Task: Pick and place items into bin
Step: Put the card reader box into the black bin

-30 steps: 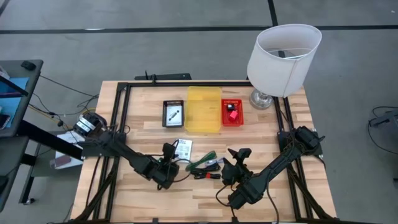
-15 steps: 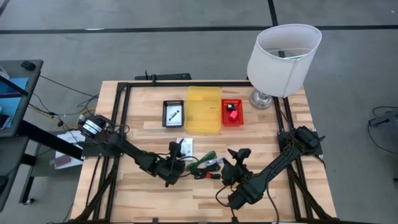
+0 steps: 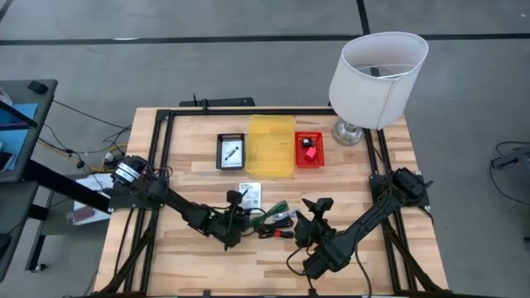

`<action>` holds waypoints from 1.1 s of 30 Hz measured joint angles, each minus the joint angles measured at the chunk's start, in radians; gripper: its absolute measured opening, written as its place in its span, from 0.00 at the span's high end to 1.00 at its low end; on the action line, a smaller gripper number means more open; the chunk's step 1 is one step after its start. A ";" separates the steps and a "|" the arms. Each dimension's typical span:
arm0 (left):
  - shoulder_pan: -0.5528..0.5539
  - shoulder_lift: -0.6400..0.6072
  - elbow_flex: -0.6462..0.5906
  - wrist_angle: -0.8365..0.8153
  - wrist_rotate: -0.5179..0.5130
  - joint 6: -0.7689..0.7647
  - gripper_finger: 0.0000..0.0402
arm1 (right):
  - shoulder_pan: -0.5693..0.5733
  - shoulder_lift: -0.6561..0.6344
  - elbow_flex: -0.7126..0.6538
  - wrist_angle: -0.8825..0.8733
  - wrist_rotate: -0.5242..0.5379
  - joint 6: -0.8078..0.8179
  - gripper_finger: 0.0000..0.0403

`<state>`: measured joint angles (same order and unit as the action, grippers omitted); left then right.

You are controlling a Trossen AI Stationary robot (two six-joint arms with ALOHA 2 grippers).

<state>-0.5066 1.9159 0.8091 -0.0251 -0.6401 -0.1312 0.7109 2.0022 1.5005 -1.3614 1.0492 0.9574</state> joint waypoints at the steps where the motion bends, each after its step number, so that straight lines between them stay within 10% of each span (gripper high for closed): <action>1: -0.007 0.002 0.000 0.003 -0.010 -0.015 0.99 | 0.000 0.000 0.000 0.001 0.000 0.000 0.39; 11: -0.076 0.015 0.040 -0.042 -0.072 -0.068 1.00 | 0.000 0.000 0.000 0.004 0.006 0.000 0.39; 33: -0.144 0.033 0.357 -0.789 -0.322 -0.153 0.99 | 0.000 0.000 0.000 0.005 0.007 0.000 0.39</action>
<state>-0.6508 1.9490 1.1665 -0.8145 -0.9623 -0.2845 0.7113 2.0022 1.5005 -1.3567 1.0561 0.9577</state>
